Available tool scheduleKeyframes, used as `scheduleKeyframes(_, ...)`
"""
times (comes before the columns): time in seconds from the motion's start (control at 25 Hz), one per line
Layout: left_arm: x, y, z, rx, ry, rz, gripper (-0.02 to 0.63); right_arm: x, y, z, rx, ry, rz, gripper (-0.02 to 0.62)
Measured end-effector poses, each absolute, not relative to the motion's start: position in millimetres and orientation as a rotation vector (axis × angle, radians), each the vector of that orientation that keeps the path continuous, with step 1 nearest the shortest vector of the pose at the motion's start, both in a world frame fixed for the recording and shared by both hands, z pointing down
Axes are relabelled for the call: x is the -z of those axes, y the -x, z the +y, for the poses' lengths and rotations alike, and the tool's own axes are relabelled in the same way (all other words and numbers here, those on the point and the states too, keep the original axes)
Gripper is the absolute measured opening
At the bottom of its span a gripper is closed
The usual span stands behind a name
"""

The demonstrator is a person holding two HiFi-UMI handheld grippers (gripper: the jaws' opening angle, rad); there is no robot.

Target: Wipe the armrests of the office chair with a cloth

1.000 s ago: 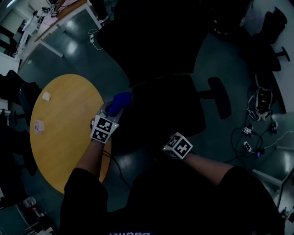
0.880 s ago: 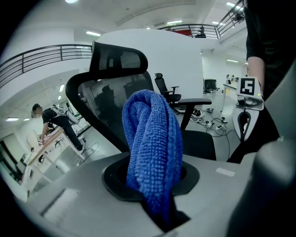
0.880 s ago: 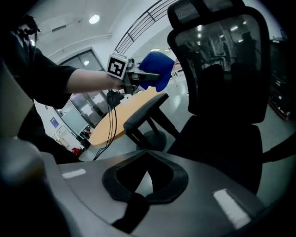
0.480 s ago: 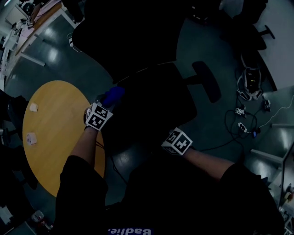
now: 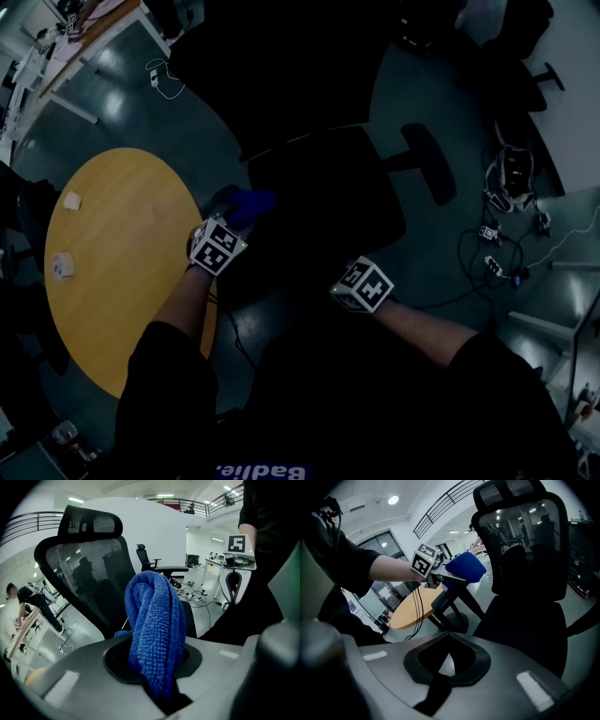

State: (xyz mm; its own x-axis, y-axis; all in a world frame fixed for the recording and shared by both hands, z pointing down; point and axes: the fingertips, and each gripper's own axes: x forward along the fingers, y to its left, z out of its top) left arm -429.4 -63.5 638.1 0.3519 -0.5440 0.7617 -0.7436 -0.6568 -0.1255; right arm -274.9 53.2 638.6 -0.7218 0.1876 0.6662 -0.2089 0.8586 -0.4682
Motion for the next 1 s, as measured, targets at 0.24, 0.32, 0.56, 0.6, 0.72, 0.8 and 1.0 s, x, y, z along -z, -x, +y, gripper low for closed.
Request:
scheduleKeyframes(0.24, -636, 398, -16, -1.180, -2.419, -1.043, 0.109, -631, 275, 52, -0.697, -0.055, -2.301, 0.005)
scheduleKeyframes(0.32, -634, 388, -1, -1.166, -2.430, -1.026, 0.109, -625, 273, 50, -0.701, -0.074, -2.311, 0.005)
scheduleKeyframes(0.56, -634, 363, 34, -1.124, -2.428, -1.012, 0.109, -614, 259, 41, -0.716, -0.124, -2.354, 0.005)
scheduleKeyframes(0.6, -635, 360, 37, -1.115, -2.426, -1.016, 0.109, -612, 257, 38, -0.713, -0.131, -2.359, 0.005)
scheduleKeyframes(0.72, -634, 352, 48, -1.069, -2.414, -1.024, 0.109, -607, 249, 33, -0.709, -0.146, -2.363, 0.005)
scheduleKeyframes(0.8, -632, 349, 55, -1.036, -2.387, -1.043, 0.109, -603, 244, 30, -0.714, -0.152, -2.371, 0.005)
scheduleKeyframes(1.0, -619, 345, 51, -0.914, -2.310, -1.173, 0.109, -593, 223, 13, -0.728, -0.168, -2.409, 0.005)
